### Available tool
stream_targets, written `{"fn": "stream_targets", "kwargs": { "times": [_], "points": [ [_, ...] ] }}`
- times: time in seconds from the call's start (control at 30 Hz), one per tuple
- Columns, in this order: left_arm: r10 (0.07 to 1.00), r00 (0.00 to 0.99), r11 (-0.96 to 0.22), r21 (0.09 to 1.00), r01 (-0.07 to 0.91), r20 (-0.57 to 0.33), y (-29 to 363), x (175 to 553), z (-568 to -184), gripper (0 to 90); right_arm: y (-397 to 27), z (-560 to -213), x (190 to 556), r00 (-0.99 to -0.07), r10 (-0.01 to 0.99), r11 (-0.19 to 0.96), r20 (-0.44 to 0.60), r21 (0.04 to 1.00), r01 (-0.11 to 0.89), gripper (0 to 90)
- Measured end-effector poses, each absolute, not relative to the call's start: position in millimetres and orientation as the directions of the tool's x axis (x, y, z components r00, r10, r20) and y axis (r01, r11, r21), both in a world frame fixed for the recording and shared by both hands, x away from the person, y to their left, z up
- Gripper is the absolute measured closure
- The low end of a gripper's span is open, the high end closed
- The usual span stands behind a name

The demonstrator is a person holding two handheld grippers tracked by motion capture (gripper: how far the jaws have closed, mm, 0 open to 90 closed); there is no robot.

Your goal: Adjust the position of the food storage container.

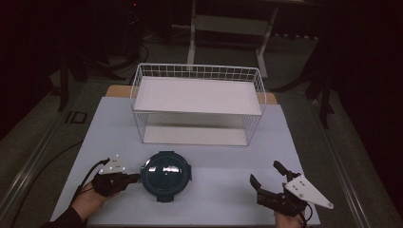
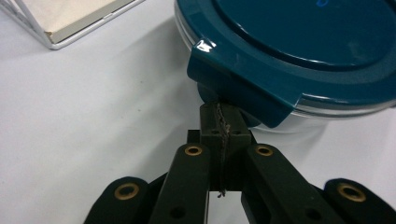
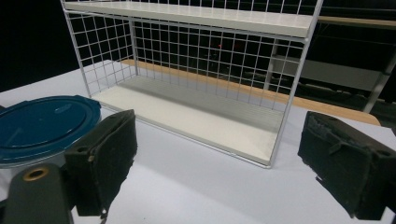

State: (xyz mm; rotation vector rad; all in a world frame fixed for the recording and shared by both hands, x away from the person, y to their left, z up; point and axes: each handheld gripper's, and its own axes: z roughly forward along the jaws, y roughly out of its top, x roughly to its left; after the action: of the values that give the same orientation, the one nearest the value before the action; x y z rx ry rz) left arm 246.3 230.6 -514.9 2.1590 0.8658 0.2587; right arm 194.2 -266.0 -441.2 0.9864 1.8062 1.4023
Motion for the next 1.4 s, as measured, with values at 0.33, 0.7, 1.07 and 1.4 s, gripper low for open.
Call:
{"fn": "stream_targets", "kwargs": {
  "times": [0.33,0.7,1.07,1.4],
  "points": [
    [0.665,0.739,-0.422,0.763,0.491,-0.108,240.0,244.6,-503.8,89.6,-265.2,-441.9,194.5,-0.516,0.855,0.154,-0.043,0.972,0.175,11.3],
    [0.657,0.745,-0.433,0.752,0.496,-0.113,228.4,244.9,-500.8,89.7,-263.4,-442.7,195.5,-0.522,0.852,0.157,-0.041,0.971,0.181,11.3],
    [0.599,0.791,-0.465,0.748,0.474,-0.129,191.1,258.3,-499.6,89.7,-263.5,-442.4,195.5,-0.522,0.852,0.157,-0.041,0.971,0.179,11.3],
    [0.543,0.828,-0.487,0.751,0.447,-0.142,154.6,271.0,-499.6,89.7,-264.7,-442.4,195.9,-0.524,0.851,0.152,-0.035,0.972,0.182,11.3]
  ]
}}
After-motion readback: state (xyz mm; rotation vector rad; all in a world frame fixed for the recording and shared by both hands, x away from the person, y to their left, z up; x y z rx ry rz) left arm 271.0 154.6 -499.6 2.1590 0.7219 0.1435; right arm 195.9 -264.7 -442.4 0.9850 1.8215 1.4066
